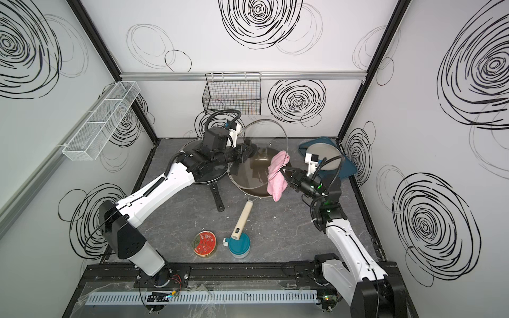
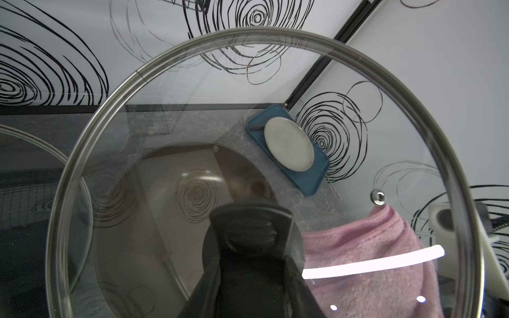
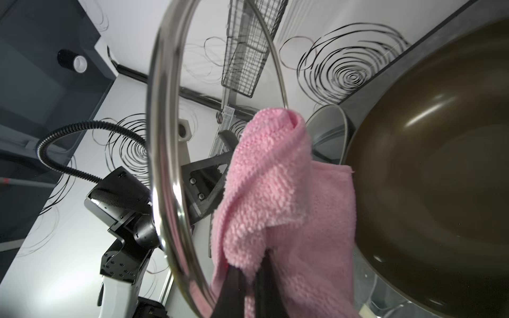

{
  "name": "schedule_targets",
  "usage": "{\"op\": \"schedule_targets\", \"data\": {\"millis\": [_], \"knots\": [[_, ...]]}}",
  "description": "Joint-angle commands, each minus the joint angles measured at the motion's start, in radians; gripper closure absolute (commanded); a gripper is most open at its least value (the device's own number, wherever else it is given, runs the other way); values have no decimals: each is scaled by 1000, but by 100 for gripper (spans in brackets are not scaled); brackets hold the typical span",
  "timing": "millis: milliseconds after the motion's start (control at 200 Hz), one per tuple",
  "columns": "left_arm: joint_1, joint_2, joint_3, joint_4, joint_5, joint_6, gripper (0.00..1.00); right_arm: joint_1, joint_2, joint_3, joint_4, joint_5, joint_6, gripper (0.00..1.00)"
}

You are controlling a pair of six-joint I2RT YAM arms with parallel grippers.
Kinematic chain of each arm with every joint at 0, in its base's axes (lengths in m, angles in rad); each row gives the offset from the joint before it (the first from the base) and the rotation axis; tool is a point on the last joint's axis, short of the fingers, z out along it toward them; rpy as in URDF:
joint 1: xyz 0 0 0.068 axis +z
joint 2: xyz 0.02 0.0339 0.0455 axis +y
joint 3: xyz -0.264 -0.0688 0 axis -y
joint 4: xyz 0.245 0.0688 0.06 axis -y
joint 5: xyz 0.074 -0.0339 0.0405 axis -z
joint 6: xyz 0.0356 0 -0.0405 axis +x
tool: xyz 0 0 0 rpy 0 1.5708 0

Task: Wipe the pot lid with a cloth
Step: Wipe the pot lid.

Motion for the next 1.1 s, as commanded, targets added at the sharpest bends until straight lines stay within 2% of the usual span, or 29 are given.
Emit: {"op": "schedule_targets", "data": {"millis": [0, 180, 355, 505, 615, 771, 1096], "knots": [[-4, -65, 22, 164, -11, 32, 100, -41, -74, -36, -179, 70, -105, 100], [-20, -66, 49, 94, -29, 69, 100, -81, -120, 57, -374, 105, -245, 100], [-40, -52, 58, 39, -63, 122, 100, -80, -136, 199, -543, 146, -402, 100], [-62, -37, 74, 7, -98, 149, 100, -65, -113, 326, -643, 128, -503, 100], [-85, -19, 98, -21, -139, 177, 100, 12, -74, 428, -750, 188, -595, 100], [-121, 0, 129, -57, -195, 211, 100, 183, 38, 565, -893, 339, -693, 100], [-173, 1, 131, -52, -252, 234, 100, 361, 222, 673, -997, 552, -737, 100]]}}
